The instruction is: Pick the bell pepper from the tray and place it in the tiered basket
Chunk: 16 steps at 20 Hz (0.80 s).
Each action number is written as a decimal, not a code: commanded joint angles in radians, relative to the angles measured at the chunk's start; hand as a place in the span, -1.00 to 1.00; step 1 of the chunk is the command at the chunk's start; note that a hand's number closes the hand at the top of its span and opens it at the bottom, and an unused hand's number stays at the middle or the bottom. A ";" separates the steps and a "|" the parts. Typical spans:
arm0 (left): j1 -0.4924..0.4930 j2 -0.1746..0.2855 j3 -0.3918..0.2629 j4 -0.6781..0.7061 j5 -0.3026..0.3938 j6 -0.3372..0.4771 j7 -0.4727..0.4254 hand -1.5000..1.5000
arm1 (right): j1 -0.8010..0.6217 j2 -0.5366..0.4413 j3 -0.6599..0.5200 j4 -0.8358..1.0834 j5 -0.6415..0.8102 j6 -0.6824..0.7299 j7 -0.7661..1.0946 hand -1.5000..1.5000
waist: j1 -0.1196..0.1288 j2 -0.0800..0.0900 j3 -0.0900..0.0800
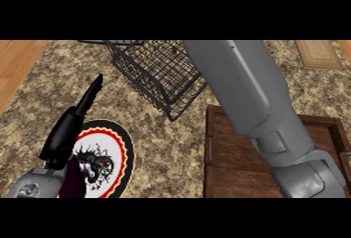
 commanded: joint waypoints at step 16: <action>0.020 0.001 0.037 -0.001 0.007 -0.009 0.004 0.00 | -0.046 -0.035 -0.096 0.233 -0.112 -0.742 -0.288 -1.00 | -0.045 -0.019 0.001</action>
